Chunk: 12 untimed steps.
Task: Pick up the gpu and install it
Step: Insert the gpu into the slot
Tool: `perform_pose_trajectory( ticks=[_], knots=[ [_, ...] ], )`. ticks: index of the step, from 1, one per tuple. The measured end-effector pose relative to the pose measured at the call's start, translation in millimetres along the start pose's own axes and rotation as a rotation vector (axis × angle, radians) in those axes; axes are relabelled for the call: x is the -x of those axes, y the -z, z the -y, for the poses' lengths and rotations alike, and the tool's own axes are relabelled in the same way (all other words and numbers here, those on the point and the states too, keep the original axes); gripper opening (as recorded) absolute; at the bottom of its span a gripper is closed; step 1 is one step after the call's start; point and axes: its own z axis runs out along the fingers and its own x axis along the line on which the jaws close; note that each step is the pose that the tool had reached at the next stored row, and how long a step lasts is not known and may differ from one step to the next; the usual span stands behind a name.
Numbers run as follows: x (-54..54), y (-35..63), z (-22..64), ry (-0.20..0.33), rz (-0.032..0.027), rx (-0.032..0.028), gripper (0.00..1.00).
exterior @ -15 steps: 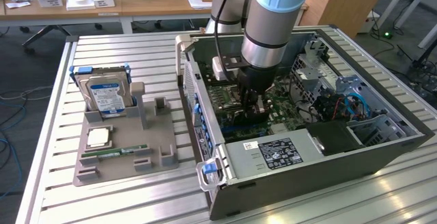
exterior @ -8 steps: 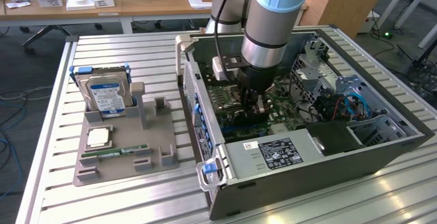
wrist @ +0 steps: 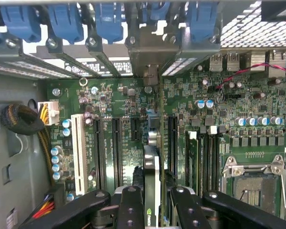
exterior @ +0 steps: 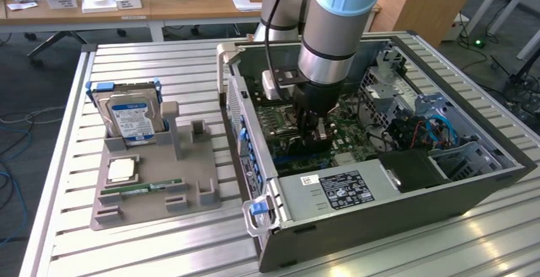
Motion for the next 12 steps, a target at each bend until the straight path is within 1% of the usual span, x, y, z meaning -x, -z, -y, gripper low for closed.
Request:
perform_pose_trajectory(
  ticks=[7, 8, 11, 12],
  knots=[
    [0.0, -0.1, 0.1, 0.000, 0.0000, 0.0000, 0.27],
    [-0.3, -0.1, 0.2, 0.000, 0.0006, 0.0000, 0.27],
    [-2.0, -0.1, 0.2, 0.000, 0.0049, 0.0002, 0.27],
    [-2.1, -0.1, 0.2, 0.000, 0.0052, 0.0002, 0.27]
  ],
)
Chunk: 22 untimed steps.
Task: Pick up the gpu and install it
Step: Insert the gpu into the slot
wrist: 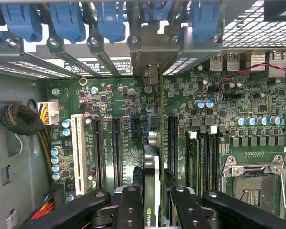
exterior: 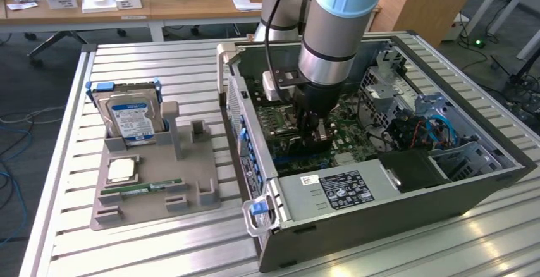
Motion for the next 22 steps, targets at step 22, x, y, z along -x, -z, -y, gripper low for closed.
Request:
perform_pose_trajectory(
  ticks=[22],
  knots=[
    [-0.4, -0.5, 0.1, 0.000, 0.0000, 0.0002, 0.27]
  ],
)
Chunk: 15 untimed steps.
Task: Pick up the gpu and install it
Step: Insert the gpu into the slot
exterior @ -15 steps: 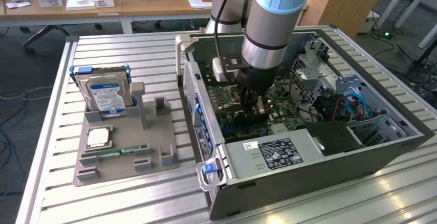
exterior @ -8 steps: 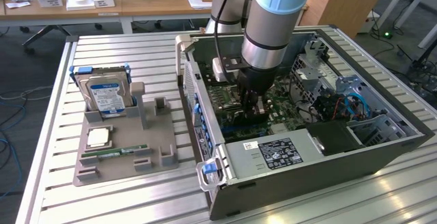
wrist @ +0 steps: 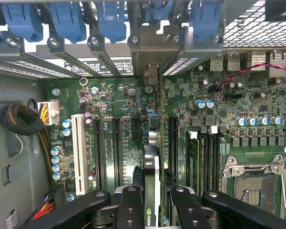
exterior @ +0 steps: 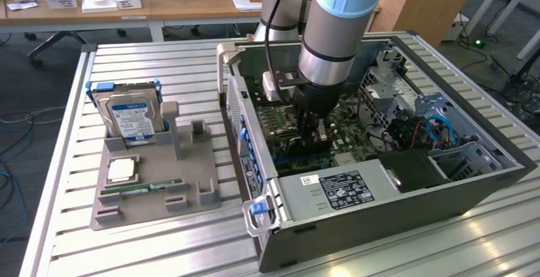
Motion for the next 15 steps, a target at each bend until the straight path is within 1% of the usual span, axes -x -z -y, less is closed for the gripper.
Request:
perform_pose_trajectory(
  ticks=[12, 14, 15],
  knots=[
    [0.0, -0.3, 0.0, 0.000, 0.0000, 0.0000, 0.27],
    [0.1, -1.3, 0.0, 0.000, 0.0013, -0.0006, 0.27],
    [0.0, -1.2, 0.0, 0.000, 0.0011, -0.0005, 0.27]
  ],
)
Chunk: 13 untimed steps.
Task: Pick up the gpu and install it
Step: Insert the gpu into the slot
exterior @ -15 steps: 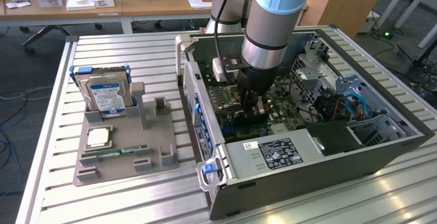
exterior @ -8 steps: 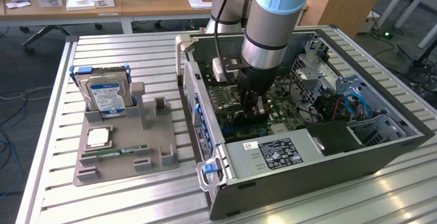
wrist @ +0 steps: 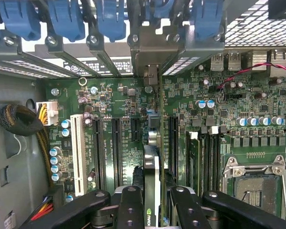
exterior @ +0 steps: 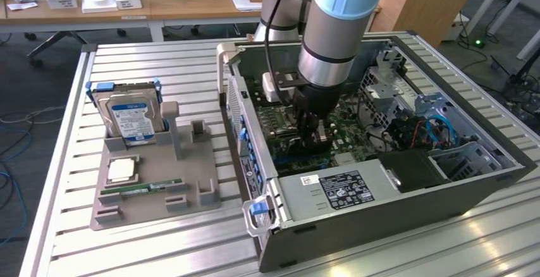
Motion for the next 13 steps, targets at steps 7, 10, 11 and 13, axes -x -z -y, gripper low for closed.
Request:
perform_pose_trajectory(
  ticks=[7, 10, 11, 13],
  knots=[
    [0.0, 0.4, 0.0, 0.000, -0.0009, 0.0005, 0.27],
    [0.0, 0.4, 0.0, 0.000, -0.0010, 0.0005, 0.27],
    [0.0, 0.4, 0.0, 0.000, -0.0009, 0.0004, 0.27],
    [-0.1, 0.5, 0.0, 0.000, -0.0010, 0.0004, 0.27]
  ],
)
